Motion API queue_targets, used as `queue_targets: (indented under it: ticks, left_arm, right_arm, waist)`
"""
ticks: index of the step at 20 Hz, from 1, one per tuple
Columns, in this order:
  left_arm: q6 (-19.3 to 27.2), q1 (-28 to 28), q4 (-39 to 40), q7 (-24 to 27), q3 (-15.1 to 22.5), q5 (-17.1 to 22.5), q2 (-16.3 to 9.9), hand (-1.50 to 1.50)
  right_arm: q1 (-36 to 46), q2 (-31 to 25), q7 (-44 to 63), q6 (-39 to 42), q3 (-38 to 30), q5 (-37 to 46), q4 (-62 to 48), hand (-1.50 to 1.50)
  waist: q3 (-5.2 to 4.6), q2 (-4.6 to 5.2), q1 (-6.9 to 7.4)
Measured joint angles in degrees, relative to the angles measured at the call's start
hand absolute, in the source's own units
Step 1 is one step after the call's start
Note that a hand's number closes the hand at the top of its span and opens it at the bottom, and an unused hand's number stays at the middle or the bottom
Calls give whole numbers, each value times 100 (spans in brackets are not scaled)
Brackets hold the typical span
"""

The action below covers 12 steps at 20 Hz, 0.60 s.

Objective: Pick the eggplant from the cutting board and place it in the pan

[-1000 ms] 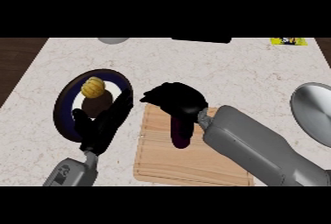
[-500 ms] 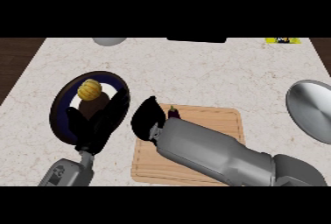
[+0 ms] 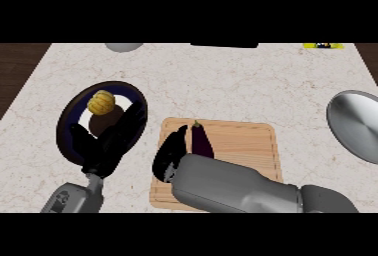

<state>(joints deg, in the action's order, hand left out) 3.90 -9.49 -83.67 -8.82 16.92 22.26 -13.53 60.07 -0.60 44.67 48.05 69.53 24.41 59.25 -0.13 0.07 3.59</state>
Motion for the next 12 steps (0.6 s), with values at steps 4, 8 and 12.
queue_targets:
  ticks: [4, 8, 12]
  left_arm:
    - [79, 91, -102, 0, 44, -123, 70, 0]
    - [-89, 107, -69, -8, -122, -38, -26, 0]
    - [-40, 217, -266, -110, -121, -77, -21, 0]
  right_arm:
    - [-31, 7, 191, -144, 238, -132, -11, -150]
    - [-8, 11, 302, -233, 471, -142, -6, -150]
    - [170, 16, 287, -211, 661, 56, -117, -150]
  waist:
    - [5, 9, -30]
    - [6, 16, -57]
    - [9, 12, -81]
